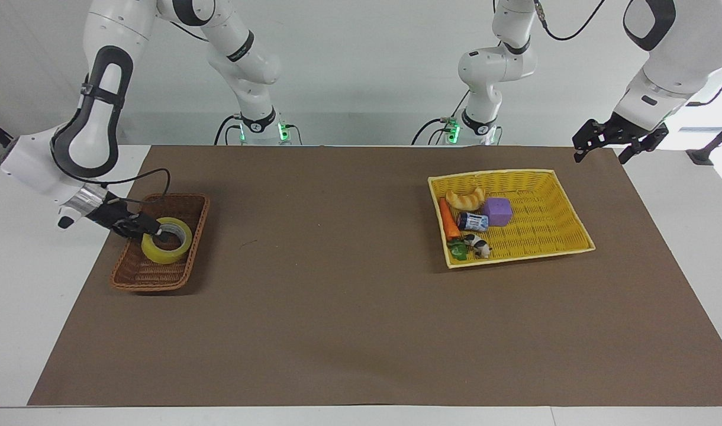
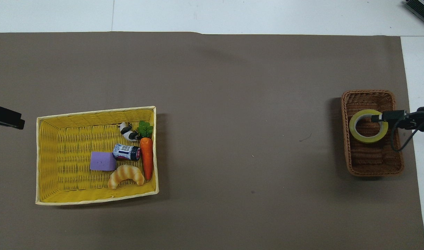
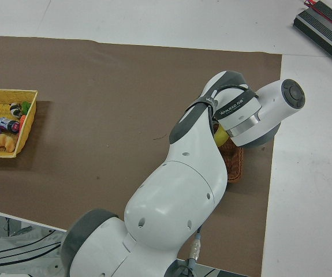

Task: Move tape to another basket
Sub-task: 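Release the tape and lift the right gripper out of the basket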

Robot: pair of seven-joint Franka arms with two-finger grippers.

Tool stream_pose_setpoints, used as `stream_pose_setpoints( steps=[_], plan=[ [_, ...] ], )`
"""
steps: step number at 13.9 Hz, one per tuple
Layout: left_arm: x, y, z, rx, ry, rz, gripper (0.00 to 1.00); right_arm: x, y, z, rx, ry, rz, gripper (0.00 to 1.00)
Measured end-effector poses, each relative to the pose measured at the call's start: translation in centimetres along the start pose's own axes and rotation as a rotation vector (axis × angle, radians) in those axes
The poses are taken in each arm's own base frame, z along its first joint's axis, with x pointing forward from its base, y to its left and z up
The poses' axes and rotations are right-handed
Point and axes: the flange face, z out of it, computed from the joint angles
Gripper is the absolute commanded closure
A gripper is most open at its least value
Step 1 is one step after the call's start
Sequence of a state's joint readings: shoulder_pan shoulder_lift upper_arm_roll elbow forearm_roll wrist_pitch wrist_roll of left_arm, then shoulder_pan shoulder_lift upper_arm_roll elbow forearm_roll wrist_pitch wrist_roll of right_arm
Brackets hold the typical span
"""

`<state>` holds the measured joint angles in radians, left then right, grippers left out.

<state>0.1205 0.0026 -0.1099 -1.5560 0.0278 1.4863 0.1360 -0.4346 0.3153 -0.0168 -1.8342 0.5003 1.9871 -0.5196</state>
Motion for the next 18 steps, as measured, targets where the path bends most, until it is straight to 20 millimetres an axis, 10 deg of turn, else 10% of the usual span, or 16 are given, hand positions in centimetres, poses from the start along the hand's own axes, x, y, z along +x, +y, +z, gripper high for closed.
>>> stream_pose_setpoints(
  steps=[9, 18],
  plan=[
    [0.0, 0.0, 0.0, 0.0, 0.0, -0.001, 0.0, 2.4, -14.7, -5.6, -0.311, 0.033, -0.11, 0.0],
    [0.0, 0.0, 0.0, 0.0, 0.0, -0.001, 0.0, -2.8, -31.2, -5.5, -0.426, 0.033, 0.019, 0.0]
  ],
)
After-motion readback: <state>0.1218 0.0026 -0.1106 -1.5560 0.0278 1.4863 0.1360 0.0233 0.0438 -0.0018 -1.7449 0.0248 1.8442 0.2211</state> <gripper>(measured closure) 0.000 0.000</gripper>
